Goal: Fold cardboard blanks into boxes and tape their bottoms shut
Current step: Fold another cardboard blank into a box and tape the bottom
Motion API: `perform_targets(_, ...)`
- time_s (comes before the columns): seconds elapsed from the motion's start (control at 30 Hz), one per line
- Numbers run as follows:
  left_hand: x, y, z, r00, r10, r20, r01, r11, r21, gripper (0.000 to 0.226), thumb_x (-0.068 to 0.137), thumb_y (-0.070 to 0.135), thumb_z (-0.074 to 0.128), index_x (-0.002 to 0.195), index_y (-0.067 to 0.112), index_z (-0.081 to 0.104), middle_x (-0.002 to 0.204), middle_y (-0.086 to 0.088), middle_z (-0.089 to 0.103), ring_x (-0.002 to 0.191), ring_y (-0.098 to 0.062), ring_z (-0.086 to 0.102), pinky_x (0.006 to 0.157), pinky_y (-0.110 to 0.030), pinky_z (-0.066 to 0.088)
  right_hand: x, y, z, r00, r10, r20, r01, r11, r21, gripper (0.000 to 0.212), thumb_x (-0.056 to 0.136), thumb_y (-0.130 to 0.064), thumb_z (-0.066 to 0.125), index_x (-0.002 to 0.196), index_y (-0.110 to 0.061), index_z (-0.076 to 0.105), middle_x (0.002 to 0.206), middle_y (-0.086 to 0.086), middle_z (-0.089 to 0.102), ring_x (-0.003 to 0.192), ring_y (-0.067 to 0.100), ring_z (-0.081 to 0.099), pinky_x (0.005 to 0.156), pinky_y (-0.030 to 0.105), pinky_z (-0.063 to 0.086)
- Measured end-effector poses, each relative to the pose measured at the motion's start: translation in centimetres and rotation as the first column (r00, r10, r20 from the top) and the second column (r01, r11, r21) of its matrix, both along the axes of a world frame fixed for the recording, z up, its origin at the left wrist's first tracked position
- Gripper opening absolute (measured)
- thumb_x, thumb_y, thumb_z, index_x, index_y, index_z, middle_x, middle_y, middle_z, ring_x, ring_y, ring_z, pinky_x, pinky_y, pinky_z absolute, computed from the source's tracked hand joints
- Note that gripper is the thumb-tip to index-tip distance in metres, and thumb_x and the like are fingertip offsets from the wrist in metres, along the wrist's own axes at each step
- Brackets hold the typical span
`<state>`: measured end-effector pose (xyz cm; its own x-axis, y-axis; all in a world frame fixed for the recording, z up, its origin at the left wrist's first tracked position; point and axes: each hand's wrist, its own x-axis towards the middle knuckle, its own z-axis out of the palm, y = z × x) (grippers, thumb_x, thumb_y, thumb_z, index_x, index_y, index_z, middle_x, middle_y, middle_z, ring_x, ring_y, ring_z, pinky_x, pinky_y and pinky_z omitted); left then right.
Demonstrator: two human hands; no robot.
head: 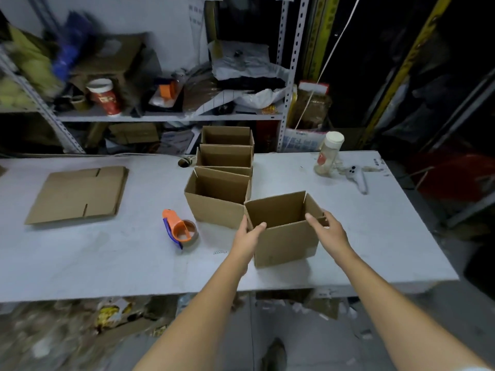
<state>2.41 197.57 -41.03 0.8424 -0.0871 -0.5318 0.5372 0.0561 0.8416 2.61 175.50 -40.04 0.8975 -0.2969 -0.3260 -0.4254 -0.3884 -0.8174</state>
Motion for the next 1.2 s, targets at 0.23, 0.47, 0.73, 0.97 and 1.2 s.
perform_targets(0.23,-4.9,7.2,2.1,0.994,0.004,0.105,-0.013,0.996,0.085,0.075,0.095,0.041,0.063,0.157,0.035,0.021,0.159,0.005,0.034,0.144,-0.024,0.036,0.113,-0.043,0.038,-4.8,7.5,1.6,0.998,0.036,0.043,-0.036,0.999,0.009,0.076,0.086,-0.062,0.064,0.15,-0.03,0.039,0.147,-0.002,0.048,0.132,0.023,0.047,0.106,0.043,0.046)
perform_targets(0.47,-6.8,10.0,2.9,0.995,-0.065,0.08,0.05,0.982,0.183,0.081,0.094,0.047,0.061,0.158,0.034,0.014,0.165,0.002,0.019,0.15,-0.028,0.025,0.116,-0.046,0.032,-7.3,10.2,2.0,1.0,-0.003,0.026,0.003,1.0,-0.026,0.08,0.086,-0.061,0.064,0.152,-0.027,0.034,0.154,0.002,0.041,0.138,0.026,0.042,0.108,0.046,0.044)
perform_targets(0.73,-10.1,11.8,1.6,0.99,-0.119,0.074,0.102,0.974,0.202,0.08,0.093,0.05,0.062,0.157,0.036,0.017,0.165,0.004,0.021,0.15,-0.027,0.026,0.115,-0.048,0.033,-13.1,12.3,1.6,0.999,-0.041,-0.003,0.041,0.999,-0.034,0.078,0.089,-0.057,0.064,0.154,-0.028,0.031,0.158,0.001,0.034,0.141,0.028,0.037,0.108,0.043,0.039)
perform_targets(0.97,-12.2,18.4,1.3,0.996,-0.037,0.082,0.016,0.968,0.251,0.08,0.09,0.051,0.065,0.155,0.039,0.021,0.162,0.004,0.028,0.146,-0.026,0.033,0.113,-0.049,0.04,-14.8,19.4,0.1,1.0,0.013,-0.02,-0.011,0.998,0.057,0.083,0.087,-0.062,0.063,0.156,-0.037,0.025,0.161,-0.002,0.029,0.145,0.026,0.032,0.11,0.044,0.038)
perform_targets(1.2,-10.3,23.8,1.6,0.987,0.023,0.16,-0.062,0.967,0.249,0.071,0.092,0.045,0.067,0.153,0.037,0.031,0.154,0.004,0.043,0.136,-0.023,0.044,0.11,-0.046,0.043,-12.1,25.2,0.1,0.999,0.043,0.004,-0.043,0.992,0.12,0.08,0.087,-0.062,0.062,0.154,-0.035,0.028,0.157,-0.002,0.036,0.141,0.026,0.038,0.107,0.047,0.044)
